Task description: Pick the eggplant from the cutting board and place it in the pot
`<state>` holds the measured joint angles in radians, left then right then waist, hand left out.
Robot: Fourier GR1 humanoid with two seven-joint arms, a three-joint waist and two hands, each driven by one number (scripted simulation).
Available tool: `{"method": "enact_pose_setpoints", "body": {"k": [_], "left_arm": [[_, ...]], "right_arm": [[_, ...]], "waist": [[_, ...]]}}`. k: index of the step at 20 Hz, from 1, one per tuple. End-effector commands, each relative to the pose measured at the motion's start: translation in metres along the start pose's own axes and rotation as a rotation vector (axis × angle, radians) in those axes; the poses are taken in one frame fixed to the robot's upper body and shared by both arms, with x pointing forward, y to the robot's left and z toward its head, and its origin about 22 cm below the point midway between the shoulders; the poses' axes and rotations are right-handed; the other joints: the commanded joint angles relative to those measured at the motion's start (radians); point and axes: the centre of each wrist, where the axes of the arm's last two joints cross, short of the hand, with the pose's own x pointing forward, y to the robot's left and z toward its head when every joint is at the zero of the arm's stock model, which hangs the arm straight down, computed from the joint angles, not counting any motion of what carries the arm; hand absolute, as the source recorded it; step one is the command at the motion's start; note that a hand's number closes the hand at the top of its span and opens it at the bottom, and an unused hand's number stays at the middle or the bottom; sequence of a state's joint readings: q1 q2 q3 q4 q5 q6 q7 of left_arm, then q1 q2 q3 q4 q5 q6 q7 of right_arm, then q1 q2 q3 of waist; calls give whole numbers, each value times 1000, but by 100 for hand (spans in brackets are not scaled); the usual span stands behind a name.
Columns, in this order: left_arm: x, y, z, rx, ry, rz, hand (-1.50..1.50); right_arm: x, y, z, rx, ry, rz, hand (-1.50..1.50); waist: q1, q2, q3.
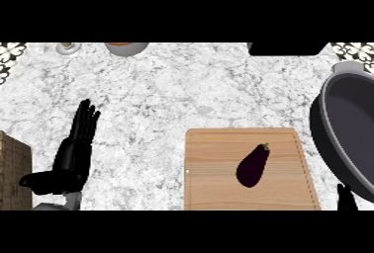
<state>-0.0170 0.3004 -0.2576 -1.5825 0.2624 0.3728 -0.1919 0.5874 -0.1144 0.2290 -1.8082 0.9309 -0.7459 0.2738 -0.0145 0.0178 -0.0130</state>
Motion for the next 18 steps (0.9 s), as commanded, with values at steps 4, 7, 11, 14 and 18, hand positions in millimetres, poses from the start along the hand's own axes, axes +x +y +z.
{"method": "enact_pose_setpoints", "body": {"k": [4, 7, 11, 14, 18], "left_arm": [[2, -9, -2, -44, -1, -1, 0], [1, -11, -11, -26, 7, 19, 0], [-3, -19, -2, -42, 19, 10, 0], [-7, -6, -3, -27, 23, 7, 0], [-2, -21, 10, -45, 36, 15, 0]], "right_arm": [[51, 14, 7, 98, 186, 136, -150], [92, 19, -3, 102, 207, 178, -150], [126, 24, 7, 160, 302, 292, -150], [150, 31, -9, 175, 360, 333, -150], [159, 55, -15, 224, 364, 312, -150]], "waist": [[41, 1, 5], [37, -4, 8], [28, -13, 10], [31, -13, 11], [28, -17, 13]]}}
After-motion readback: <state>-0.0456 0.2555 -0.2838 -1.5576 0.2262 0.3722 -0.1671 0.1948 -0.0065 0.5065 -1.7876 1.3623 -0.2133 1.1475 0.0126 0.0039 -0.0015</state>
